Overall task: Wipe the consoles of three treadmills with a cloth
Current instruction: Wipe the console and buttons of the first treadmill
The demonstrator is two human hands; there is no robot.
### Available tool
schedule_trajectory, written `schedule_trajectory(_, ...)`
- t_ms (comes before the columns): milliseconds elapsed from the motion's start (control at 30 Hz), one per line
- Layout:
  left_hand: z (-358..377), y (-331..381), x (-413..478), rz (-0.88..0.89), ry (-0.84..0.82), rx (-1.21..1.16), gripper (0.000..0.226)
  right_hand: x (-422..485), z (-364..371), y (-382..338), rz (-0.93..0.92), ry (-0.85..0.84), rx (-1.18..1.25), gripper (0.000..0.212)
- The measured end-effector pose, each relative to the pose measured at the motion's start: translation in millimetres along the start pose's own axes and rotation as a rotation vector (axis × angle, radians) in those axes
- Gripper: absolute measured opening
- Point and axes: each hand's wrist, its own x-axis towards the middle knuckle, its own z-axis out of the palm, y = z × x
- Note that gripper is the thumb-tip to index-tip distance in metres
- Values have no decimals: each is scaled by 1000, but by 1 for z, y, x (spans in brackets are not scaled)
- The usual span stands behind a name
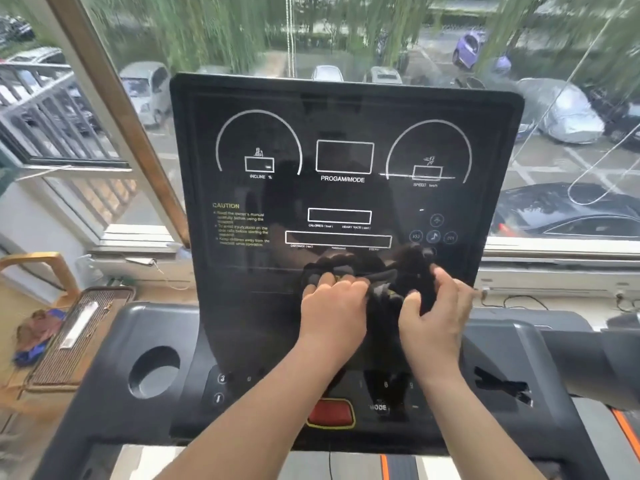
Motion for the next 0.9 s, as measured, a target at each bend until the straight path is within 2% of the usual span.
schedule_trajectory(133,-23,-62,-13,-8,20,7,25,-14,19,-13,7,-72,14,36)
schedule_trajectory(300,-43,-138,-29,-54,50,20,30,-29,28,-12,-211,-148,-243,26)
schedule_trajectory(400,-45,-146,-32,-103,54,-19,32,-39,33,-12,-319,-151,-303,24)
schedule_trajectory(500,-46,-120,-24,-204,25,-52,20,-52,34,-19,-241,-189,-243,24)
schedule_trajectory(700,-30,-65,-6,22,-118,-71,22,-56,44,-28,-133,-211,-174,18)
schedule_trajectory(800,-34,-91,-9,84,-119,-54,30,-54,47,-38,-200,-227,-226,20)
schedule_trajectory(900,-41,-143,-22,48,13,-48,26,-51,49,-47,-216,-274,-203,23)
